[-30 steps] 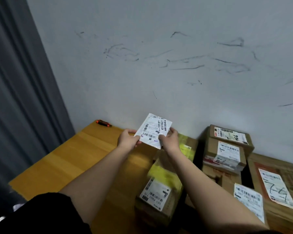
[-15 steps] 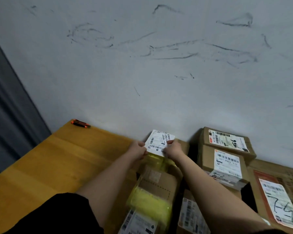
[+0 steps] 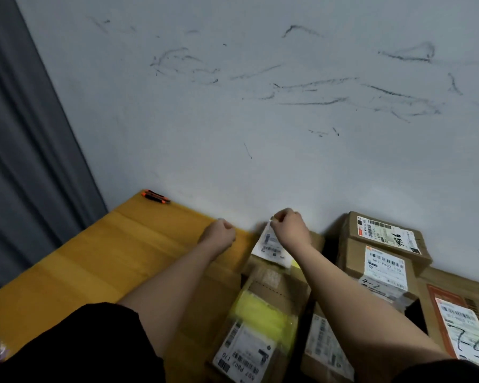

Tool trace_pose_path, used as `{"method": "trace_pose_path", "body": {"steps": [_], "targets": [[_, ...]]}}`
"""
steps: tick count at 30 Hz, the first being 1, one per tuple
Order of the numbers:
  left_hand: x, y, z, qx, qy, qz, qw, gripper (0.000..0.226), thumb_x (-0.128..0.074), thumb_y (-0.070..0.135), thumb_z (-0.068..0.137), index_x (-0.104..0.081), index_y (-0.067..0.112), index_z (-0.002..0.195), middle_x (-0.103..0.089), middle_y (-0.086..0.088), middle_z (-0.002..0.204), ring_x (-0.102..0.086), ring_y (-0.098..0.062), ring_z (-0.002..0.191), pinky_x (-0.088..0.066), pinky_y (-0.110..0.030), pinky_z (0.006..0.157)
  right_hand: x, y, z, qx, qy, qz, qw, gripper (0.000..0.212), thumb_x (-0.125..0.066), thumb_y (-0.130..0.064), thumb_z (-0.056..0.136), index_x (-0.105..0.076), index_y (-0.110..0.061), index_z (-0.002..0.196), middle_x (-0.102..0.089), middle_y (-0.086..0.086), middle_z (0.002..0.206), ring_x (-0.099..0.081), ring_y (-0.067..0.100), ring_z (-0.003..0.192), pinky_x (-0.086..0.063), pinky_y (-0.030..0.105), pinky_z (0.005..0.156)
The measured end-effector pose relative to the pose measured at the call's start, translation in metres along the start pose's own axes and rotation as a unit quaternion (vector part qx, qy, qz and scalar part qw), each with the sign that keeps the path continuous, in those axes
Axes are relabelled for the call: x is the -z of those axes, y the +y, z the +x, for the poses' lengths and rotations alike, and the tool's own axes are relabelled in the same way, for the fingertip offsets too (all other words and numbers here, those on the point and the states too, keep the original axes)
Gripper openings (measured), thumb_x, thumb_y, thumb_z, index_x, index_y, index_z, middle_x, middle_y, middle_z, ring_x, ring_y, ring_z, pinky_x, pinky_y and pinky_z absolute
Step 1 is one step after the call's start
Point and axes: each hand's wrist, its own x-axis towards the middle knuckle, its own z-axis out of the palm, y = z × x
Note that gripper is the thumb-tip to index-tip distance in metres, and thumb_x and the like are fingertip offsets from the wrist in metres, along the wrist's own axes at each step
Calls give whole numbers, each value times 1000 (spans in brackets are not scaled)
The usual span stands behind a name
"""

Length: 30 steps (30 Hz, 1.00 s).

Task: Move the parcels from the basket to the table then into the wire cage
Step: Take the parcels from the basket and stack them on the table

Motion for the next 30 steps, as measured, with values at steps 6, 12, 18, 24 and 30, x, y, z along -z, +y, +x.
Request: {"method": "trace_pose_path", "body": {"steps": [6, 12, 18, 24, 30], "targets": [[97, -28, -78, -64, 190, 259, 945, 15, -39, 27, 94, -51, 18, 95, -64, -8, 106, -60, -31, 100, -38, -30, 68, -16, -108, -90, 156, -29, -4, 987, 12, -51, -21, 87, -59, -18, 96, -64, 5, 109, -60, 27, 100, -44, 32, 76], [186, -123, -192, -47, 264, 399, 877, 26, -41, 29, 92, -51, 12, 110, -63, -11, 111, -61, -31, 99, -37, -32, 71, -80, -172, -223, 243, -83, -50, 965, 17, -51, -24, 88, -60, -18, 102, -64, 8, 113, -59, 31, 107, -45, 32, 80], [215, -285, -314, 79, 251, 382, 886, 30, -43, 32, 92, -49, 13, 114, -61, -12, 116, -58, -32, 104, -38, -34, 75, -188, -170, -367, 296, -202, -92, 929, 11, -50, -23, 88, -57, -18, 95, -63, 8, 111, -60, 32, 102, -45, 34, 78], [189, -443, -404, 254, 201, 258, 910, 33, -43, 36, 95, -46, 15, 120, -56, -11, 120, -57, -30, 107, -40, -35, 80, -294, -117, -466, 306, -340, -185, 870, 27, -51, -33, 95, -53, -16, 116, -56, 5, 115, -59, 24, 96, -45, 31, 68], [119, -552, -446, 365, 142, 166, 905, 43, -45, 37, 94, -40, 13, 130, -49, -12, 130, -52, -31, 117, -43, -36, 87, -388, -49, -517, 293, -425, -249, 820, 27, -51, -29, 96, -47, -14, 118, -52, 8, 119, -56, 27, 101, -48, 36, 80]]}}
